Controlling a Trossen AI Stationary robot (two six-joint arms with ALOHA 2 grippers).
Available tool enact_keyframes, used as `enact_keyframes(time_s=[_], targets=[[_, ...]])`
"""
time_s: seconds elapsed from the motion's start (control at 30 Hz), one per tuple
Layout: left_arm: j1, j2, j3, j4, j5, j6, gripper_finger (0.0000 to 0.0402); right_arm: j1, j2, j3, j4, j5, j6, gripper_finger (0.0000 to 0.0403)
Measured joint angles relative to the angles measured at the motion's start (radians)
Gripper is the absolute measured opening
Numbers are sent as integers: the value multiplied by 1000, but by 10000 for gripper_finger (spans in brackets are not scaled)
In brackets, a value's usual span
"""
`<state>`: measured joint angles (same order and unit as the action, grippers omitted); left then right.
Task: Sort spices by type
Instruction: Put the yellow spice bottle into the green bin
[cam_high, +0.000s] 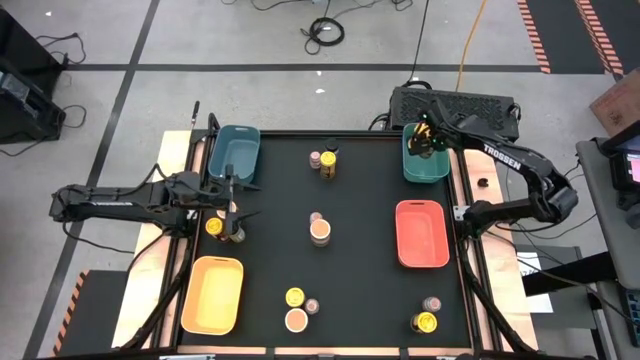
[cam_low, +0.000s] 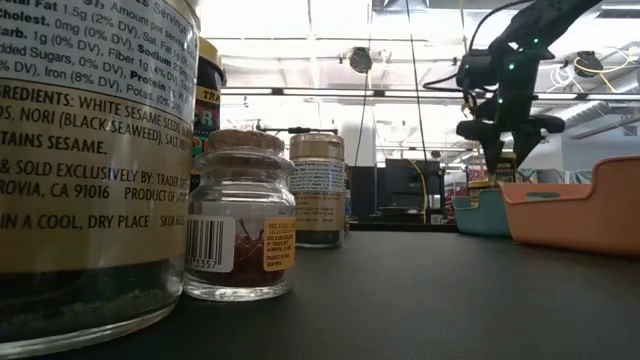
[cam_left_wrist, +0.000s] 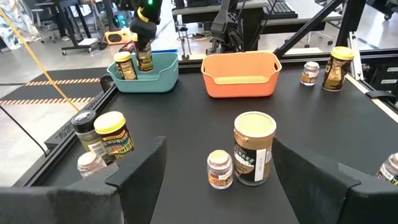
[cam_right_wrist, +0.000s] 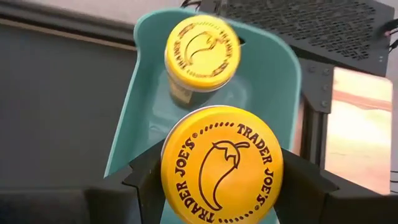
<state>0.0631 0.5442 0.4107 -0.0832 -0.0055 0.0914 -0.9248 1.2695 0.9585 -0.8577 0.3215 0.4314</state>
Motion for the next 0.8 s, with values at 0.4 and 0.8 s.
enact_keyframes(time_s=[0.4,0.8], targets=[[0,1,0,0,0,0,290,-4,135,0,39,-62,-25,222],[0,1,0,-1,0,1,290,-4,188,3,86,-86,-35,222]])
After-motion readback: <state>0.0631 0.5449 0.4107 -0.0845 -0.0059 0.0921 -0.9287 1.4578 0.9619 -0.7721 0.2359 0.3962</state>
